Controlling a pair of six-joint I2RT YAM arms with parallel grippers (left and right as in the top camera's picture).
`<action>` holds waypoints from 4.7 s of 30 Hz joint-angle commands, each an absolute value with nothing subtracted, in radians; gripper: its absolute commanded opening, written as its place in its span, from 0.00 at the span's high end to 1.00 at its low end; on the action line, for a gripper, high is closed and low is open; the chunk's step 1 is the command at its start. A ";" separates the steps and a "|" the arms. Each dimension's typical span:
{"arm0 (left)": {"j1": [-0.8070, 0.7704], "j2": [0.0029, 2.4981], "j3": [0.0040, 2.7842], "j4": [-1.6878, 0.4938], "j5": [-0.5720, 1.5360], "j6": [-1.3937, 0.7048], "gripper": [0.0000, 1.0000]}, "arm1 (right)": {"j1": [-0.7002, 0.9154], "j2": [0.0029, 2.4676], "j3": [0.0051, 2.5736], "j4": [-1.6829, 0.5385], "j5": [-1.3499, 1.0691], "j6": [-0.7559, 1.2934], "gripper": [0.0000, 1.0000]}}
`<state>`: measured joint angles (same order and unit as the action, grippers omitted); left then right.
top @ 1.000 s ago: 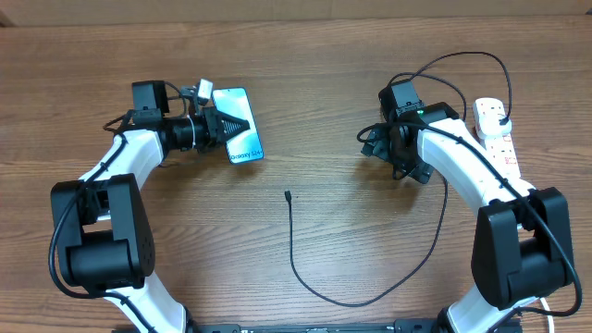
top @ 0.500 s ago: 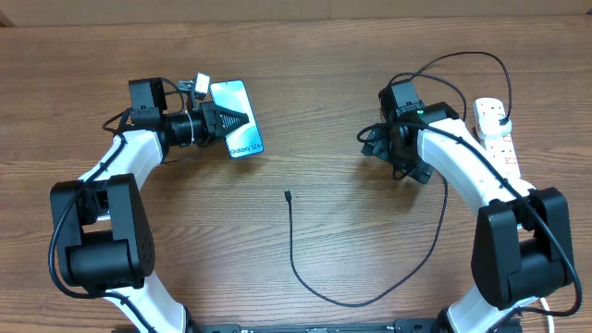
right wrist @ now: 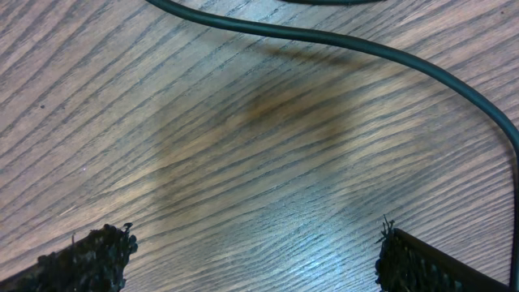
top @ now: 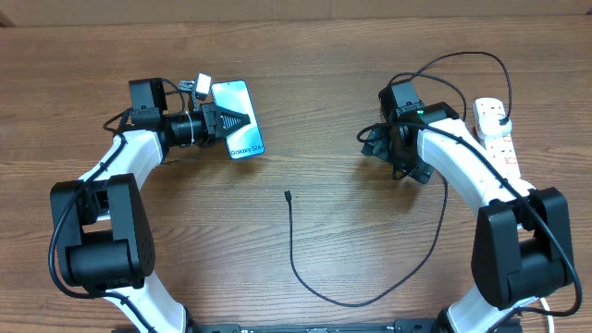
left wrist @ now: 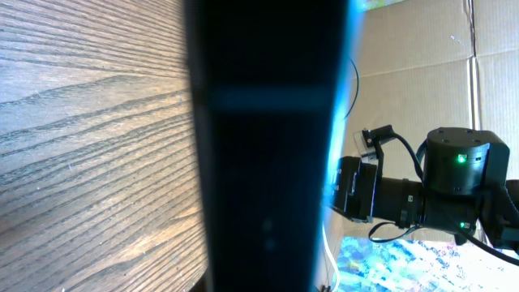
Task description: Plug charger to phone and switch on socket
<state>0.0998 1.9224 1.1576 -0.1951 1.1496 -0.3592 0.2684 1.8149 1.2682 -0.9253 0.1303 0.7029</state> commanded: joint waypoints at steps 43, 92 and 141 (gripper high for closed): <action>0.074 1.909 1.154 -0.209 1.118 -0.269 0.96 | 0.266 1.783 1.269 -0.920 0.130 0.707 0.00; 0.069 1.909 1.154 -0.224 1.111 -0.269 0.96 | 0.303 1.783 1.269 -0.823 -0.297 0.635 0.96; 0.070 1.909 1.155 -0.164 1.013 -0.554 0.96 | 0.869 1.798 1.269 -0.730 0.086 0.711 0.15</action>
<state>0.0734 1.9224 1.1561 -0.1711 0.9936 -0.5488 0.8642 1.8149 1.2682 -0.7391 0.0544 0.6952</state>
